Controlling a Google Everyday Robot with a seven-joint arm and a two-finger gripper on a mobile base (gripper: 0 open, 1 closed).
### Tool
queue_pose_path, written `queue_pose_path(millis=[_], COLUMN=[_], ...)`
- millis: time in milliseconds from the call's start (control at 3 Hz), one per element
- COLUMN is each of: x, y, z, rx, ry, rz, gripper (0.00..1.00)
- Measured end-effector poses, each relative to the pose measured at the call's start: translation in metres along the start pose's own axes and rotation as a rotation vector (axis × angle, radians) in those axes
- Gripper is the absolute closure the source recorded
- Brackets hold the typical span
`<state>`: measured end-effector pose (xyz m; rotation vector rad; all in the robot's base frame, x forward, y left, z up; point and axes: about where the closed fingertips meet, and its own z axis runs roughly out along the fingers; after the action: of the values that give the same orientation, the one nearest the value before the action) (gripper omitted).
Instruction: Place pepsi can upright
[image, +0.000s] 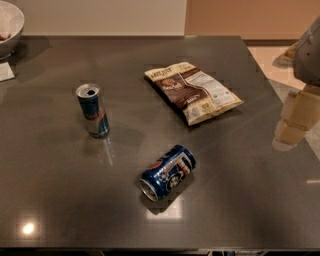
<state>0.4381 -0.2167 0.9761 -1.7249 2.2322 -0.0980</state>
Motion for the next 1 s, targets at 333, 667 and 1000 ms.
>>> queue_pose_path(millis=[333,667,1000], x=[0.0,-0.012,-0.043], y=[0.0,-0.001,0.005], z=[0.0,0.003,0.017], rx=[0.0,-0.01,-0.04], ry=[0.0,-0.018,-0.055], rz=[0.0,-0.042,-0.154], gripper=[0.0,0.0,0.0])
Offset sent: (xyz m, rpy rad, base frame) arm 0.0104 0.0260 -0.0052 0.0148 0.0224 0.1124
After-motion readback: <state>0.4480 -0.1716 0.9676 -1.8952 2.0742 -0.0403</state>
